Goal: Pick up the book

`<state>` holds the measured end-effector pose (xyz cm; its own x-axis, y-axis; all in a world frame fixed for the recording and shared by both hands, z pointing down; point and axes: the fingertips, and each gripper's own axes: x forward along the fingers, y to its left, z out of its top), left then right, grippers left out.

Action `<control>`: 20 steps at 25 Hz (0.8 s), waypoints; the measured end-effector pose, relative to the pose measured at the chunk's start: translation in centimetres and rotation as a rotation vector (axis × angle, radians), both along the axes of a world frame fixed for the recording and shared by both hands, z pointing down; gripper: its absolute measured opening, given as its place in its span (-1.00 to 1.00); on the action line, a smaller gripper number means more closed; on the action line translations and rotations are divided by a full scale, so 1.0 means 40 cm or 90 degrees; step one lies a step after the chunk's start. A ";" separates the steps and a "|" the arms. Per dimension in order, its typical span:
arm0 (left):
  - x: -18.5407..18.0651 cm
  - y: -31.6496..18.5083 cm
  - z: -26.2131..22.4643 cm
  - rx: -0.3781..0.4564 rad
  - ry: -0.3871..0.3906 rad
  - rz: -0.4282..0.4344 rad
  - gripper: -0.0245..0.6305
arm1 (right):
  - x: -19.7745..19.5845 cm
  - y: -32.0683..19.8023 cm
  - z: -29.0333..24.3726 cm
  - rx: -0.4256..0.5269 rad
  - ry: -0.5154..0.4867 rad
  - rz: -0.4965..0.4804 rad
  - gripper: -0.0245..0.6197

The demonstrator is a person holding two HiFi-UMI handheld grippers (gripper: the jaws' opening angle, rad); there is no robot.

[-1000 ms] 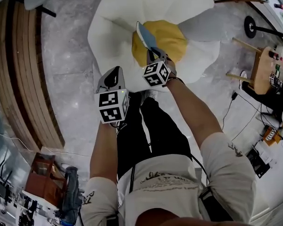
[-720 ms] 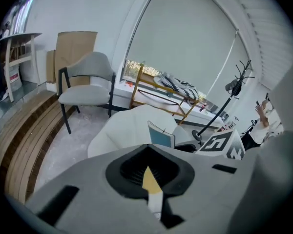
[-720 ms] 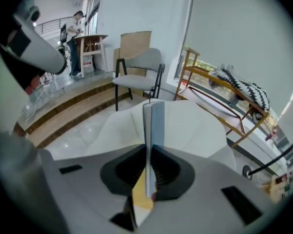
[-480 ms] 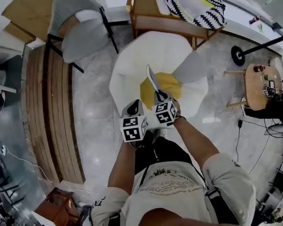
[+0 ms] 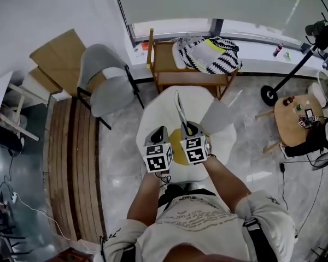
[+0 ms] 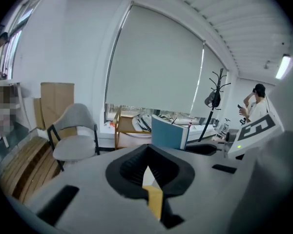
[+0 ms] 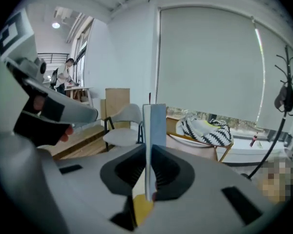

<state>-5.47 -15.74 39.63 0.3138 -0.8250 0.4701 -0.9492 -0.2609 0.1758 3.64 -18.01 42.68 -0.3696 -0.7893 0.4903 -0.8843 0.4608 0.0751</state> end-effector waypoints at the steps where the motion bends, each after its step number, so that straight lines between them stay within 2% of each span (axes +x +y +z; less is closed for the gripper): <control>1: 0.011 0.003 -0.028 0.010 -0.003 0.003 -0.87 | 0.007 0.008 -0.036 0.009 -0.009 0.006 -0.76; 6: 0.043 -0.048 -0.187 0.088 0.002 0.009 -0.88 | 0.028 -0.028 -0.228 0.082 -0.067 0.029 -0.76; 13: 0.079 -0.060 -0.368 0.185 -0.003 0.014 -0.87 | 0.062 -0.035 -0.462 0.199 -0.104 0.032 -0.76; 16: 0.079 -0.064 -0.412 0.210 0.001 0.008 -0.87 | 0.070 -0.024 -0.511 0.231 -0.120 0.027 -0.76; 20: 0.082 -0.072 -0.450 0.224 0.008 0.008 -0.87 | 0.076 -0.027 -0.527 0.233 -0.122 0.028 -0.76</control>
<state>-2.19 -18.62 21.65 0.3289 -0.9318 0.1539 -0.9439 -0.3191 0.0851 6.70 -19.10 21.59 -0.3893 -0.9157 0.1000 -0.9164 0.3960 0.0587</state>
